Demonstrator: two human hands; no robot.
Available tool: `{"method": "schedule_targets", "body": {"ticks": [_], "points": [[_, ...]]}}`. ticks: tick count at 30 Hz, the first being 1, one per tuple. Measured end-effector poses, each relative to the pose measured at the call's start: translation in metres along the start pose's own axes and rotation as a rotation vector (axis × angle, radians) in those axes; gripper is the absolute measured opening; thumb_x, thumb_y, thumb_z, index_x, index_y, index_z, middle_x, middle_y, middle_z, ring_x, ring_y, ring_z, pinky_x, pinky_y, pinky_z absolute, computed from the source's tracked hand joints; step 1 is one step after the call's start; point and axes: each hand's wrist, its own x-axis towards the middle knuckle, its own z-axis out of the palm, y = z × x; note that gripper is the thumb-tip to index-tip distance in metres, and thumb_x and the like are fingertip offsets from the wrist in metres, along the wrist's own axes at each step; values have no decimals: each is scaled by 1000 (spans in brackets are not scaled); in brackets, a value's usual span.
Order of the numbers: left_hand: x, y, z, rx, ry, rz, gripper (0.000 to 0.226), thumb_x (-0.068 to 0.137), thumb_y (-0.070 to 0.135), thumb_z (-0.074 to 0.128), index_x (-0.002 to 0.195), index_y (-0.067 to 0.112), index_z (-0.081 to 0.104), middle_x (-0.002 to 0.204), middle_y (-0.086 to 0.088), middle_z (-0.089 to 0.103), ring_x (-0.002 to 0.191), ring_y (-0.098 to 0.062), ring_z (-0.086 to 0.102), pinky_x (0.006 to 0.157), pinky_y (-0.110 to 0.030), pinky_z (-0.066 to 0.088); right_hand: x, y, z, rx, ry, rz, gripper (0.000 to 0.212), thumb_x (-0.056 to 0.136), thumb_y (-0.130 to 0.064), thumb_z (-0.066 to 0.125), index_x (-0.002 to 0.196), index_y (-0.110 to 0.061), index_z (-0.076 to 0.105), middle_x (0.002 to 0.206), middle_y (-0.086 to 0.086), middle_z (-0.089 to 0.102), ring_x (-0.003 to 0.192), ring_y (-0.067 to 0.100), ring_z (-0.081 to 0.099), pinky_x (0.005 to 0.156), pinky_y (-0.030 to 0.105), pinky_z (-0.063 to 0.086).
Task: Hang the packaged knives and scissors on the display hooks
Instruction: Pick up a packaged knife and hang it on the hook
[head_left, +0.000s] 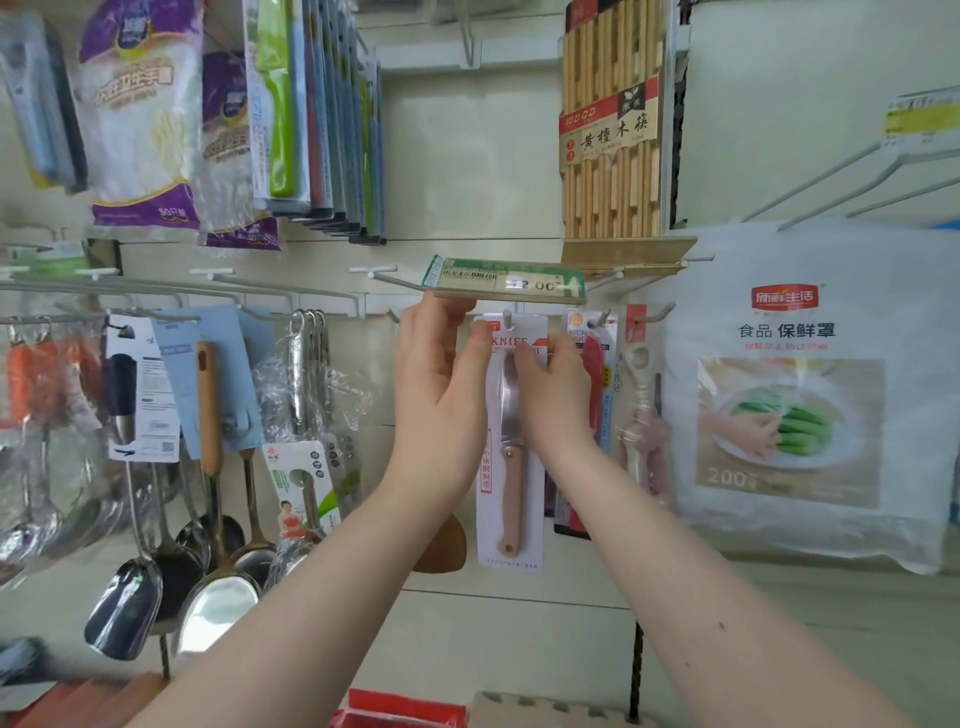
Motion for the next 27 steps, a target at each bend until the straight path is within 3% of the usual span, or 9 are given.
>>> {"method": "schedule_targets", "body": {"ticks": [5, 8, 11, 13, 16, 20, 23, 27], "points": [[-3, -4, 1, -18, -5, 13, 34, 89, 18, 44, 98, 50, 51, 112, -3, 58, 110, -16, 53, 99, -35, 43, 14, 5, 6, -43, 21, 53, 19, 95, -17, 40, 76, -18, 36, 66, -7, 38, 54, 7, 34, 48, 22, 24], [-5, -6, 2, -32, -13, 21, 35, 88, 16, 43, 98, 48, 51, 112, -3, 58, 109, -13, 53, 95, -29, 43, 17, 9, 5, -20, 1, 63, 11, 95, -19, 43, 90, -9, 41, 71, -7, 44, 62, 11, 41, 50, 20, 27], [-8, -8, 3, -37, -19, 16, 36, 88, 18, 44, 94, 52, 52, 113, -4, 58, 108, -12, 53, 92, -27, 43, 11, 13, 0, 37, 10, 78, 27, 94, -25, 49, 114, -8, 50, 93, -3, 57, 80, 10, 53, 56, 9, 37], [-10, -11, 3, -46, -18, 4, 33, 88, 17, 44, 94, 48, 53, 112, -5, 59, 108, -14, 54, 90, -26, 43, 0, 16, -7, 43, 51, 9, 27, 93, -27, 50, 117, -15, 49, 100, -6, 58, 88, 6, 55, 67, 3, 40], [-19, -17, 4, -75, -31, -1, 24, 89, 15, 44, 100, 34, 54, 107, 3, 60, 105, -11, 56, 91, -26, 44, -19, 25, -19, 11, 27, -138, 20, 94, -30, 47, 114, -26, 47, 118, -2, 57, 113, 14, 53, 95, 26, 42], [-38, -27, 4, -64, -61, -58, 21, 89, 17, 44, 108, 20, 52, 108, 6, 59, 103, -5, 56, 85, -10, 40, -43, 40, -28, 21, -40, -193, 33, 95, -29, 45, 127, -20, 47, 127, -4, 55, 120, 11, 50, 105, 33, 40], [-50, -40, 0, -7, -67, -95, 23, 89, 21, 45, 107, 20, 59, 113, 4, 57, 108, -6, 54, 85, -8, 40, -60, 51, -32, 17, -69, -213, 40, 90, -34, 44, 126, -19, 48, 126, -6, 55, 121, 8, 49, 106, 30, 39], [-75, -57, -4, 32, -127, -129, 23, 89, 20, 48, 106, 18, 64, 116, 14, 52, 112, 8, 49, 85, -3, 38, -82, 72, -39, -10, -114, -229, 28, 90, -29, 43, 117, -25, 49, 116, -10, 55, 116, 8, 51, 101, 22, 40]]}}
